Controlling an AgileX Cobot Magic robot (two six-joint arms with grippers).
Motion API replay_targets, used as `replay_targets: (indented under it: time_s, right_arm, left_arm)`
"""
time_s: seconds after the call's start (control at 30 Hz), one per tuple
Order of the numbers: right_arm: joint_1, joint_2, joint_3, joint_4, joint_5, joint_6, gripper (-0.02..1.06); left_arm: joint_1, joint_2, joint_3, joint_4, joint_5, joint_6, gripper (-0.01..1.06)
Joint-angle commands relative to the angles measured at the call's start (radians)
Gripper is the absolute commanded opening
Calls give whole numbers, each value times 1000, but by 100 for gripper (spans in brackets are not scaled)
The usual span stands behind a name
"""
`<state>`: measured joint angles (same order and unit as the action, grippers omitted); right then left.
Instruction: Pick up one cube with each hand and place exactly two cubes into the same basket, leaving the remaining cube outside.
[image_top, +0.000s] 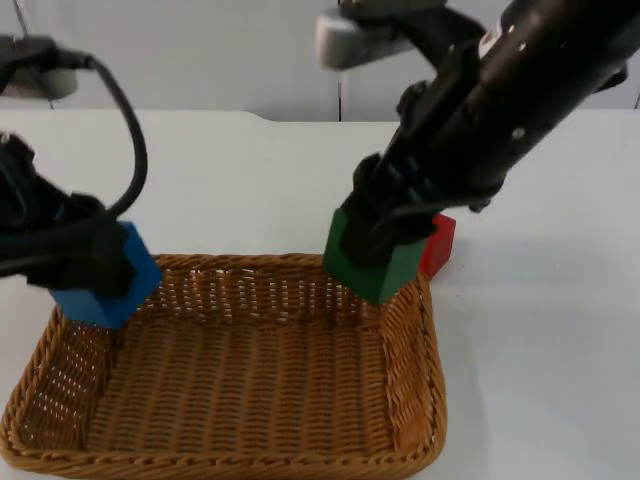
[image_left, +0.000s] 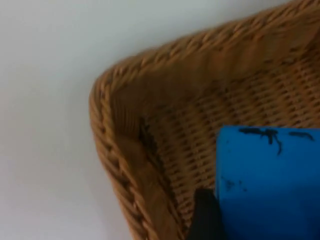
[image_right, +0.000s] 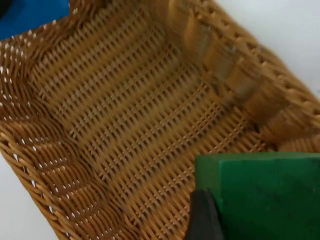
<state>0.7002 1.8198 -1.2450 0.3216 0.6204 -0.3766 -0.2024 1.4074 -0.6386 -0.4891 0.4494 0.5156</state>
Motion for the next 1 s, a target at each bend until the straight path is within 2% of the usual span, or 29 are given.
replay_targets:
  time_s: [0.0,0.13,0.27,0.5,0.7,0.83,0.97]
  right_arm:
    - [8,12,-11,3,-19,-6,0]
    - [10,26,-11,12,-35,-6,0]
    - [10,32,-11,24,-65,-6,0]
    - [17,48,-11,22,-80,-6,0]
    - [71,109,-11,21,-120,-30,0]
    - [95,150,-11,21,-181,-35,0]
    - [102,182,-11,21,-203,-35,0]
  left_arm:
    - [4,-6,38,-45,-64,9,0]
    - [4,-6,77,-125,-101,77,0]
    - [4,3,85,-291,-92,251,0]
    - [-34,41,85,-417,-98,415,0]
    - [-59,113,85,-420,-166,424,0]
    - [-59,149,85,-420,-171,429,0]
    - [-59,172,85,-420,-178,431,0]
